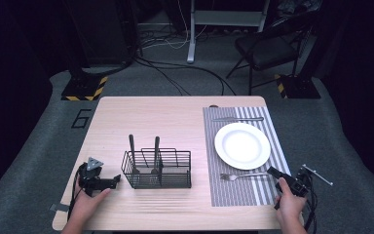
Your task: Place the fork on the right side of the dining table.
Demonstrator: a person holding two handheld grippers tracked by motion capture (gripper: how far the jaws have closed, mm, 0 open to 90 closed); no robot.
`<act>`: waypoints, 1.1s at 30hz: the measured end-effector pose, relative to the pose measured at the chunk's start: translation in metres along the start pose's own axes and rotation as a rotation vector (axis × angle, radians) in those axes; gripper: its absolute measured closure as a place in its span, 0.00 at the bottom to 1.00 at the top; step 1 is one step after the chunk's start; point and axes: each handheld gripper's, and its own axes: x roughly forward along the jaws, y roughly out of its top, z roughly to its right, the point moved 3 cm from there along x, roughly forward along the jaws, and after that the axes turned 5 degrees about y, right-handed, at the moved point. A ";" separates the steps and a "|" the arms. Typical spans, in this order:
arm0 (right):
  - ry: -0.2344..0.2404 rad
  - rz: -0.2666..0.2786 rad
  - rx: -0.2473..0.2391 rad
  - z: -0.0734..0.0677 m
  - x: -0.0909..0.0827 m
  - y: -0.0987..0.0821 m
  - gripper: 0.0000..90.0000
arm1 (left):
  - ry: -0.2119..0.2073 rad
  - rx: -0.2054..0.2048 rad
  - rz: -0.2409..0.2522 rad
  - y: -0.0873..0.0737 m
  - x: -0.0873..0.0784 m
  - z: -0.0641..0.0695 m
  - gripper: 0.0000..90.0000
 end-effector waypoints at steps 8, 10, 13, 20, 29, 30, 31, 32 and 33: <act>-0.018 0.009 -0.006 0.002 -0.001 0.001 0.84 | 0.000 0.000 0.000 0.000 0.000 0.000 0.00; -0.028 0.008 -0.012 0.004 -0.001 0.001 0.83 | 0.000 -0.003 0.001 0.000 0.000 0.000 0.00; -0.041 0.016 -0.013 0.005 -0.003 0.003 0.83 | 0.000 0.000 0.000 0.000 0.000 0.000 0.00; -0.063 0.060 -0.034 0.007 -0.009 0.007 0.80 | 0.000 -0.002 0.001 0.000 0.000 0.000 0.00; -0.084 0.078 -0.118 -0.002 -0.013 0.010 0.71 | 0.000 -0.002 0.001 0.000 0.000 0.000 0.00; -0.086 0.080 -0.139 -0.005 -0.013 0.010 0.69 | 0.000 0.000 0.000 0.000 0.000 0.000 0.00; -0.085 0.078 -0.156 -0.008 -0.013 0.010 0.67 | 0.000 -0.002 0.001 0.000 0.000 0.000 0.00; -0.087 0.074 -0.175 -0.010 -0.013 0.010 0.65 | 0.000 -0.003 0.002 0.000 0.000 0.000 0.00; -0.089 0.069 -0.188 -0.013 -0.012 0.010 0.64 | 0.000 -0.002 0.001 0.000 0.000 0.000 0.00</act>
